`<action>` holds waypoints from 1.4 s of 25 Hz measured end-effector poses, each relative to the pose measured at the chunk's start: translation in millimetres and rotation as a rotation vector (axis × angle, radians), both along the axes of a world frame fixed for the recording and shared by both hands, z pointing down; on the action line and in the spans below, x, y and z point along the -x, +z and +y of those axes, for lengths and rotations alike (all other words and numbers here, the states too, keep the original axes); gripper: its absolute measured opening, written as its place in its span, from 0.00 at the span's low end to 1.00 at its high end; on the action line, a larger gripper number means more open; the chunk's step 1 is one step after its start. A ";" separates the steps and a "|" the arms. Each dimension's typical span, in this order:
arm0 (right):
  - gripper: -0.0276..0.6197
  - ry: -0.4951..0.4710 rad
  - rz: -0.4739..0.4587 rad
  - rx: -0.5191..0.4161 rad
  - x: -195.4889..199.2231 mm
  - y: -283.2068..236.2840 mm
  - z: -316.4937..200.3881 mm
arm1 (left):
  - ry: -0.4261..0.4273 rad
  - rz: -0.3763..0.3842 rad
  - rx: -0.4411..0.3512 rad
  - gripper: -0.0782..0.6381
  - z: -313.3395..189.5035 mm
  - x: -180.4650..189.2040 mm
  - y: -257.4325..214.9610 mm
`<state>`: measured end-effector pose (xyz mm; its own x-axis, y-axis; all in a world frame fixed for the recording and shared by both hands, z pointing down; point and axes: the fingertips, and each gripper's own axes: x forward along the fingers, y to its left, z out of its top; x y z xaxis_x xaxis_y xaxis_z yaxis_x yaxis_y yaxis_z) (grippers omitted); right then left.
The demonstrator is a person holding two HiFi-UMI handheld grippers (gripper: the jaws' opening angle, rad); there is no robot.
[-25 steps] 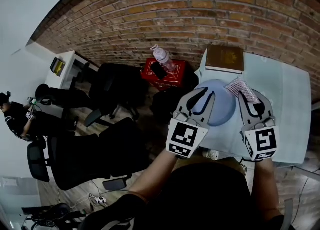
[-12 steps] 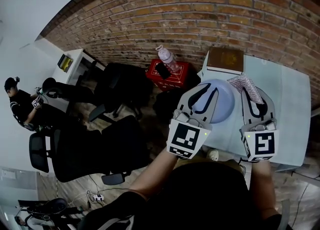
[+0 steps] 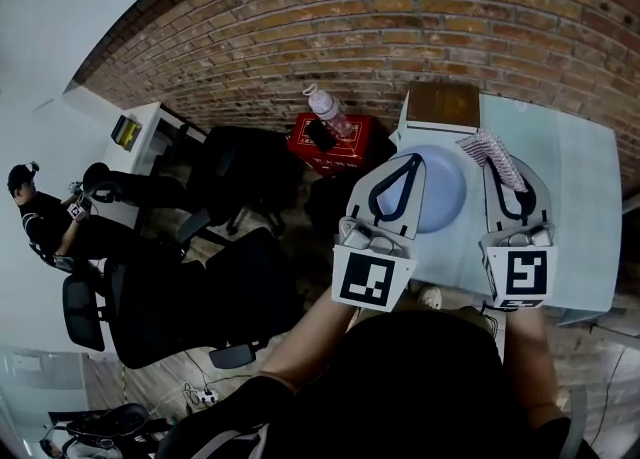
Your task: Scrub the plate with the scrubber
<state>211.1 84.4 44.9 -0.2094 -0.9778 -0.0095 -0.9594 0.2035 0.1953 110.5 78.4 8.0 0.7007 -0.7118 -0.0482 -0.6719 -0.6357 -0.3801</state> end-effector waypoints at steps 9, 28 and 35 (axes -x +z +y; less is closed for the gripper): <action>0.17 0.029 -0.009 0.010 -1.6 8.3 6.4 | 0.000 -0.020 0.011 0.14 5.2 -0.1 9.9; 0.17 -0.012 0.033 -0.068 35.1 -9.6 -8.6 | -0.059 -0.018 0.033 0.14 -9.3 25.7 11.6; 0.17 -0.015 0.037 -0.072 36.6 -7.2 -8.2 | -0.055 -0.022 0.028 0.14 -8.3 23.8 15.3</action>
<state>174.5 76.2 37.7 -0.2251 -0.9717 -0.0716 -0.9482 0.2016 0.2456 86.7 70.1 23.3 0.6614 -0.7499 -0.0127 -0.6974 -0.6087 -0.3783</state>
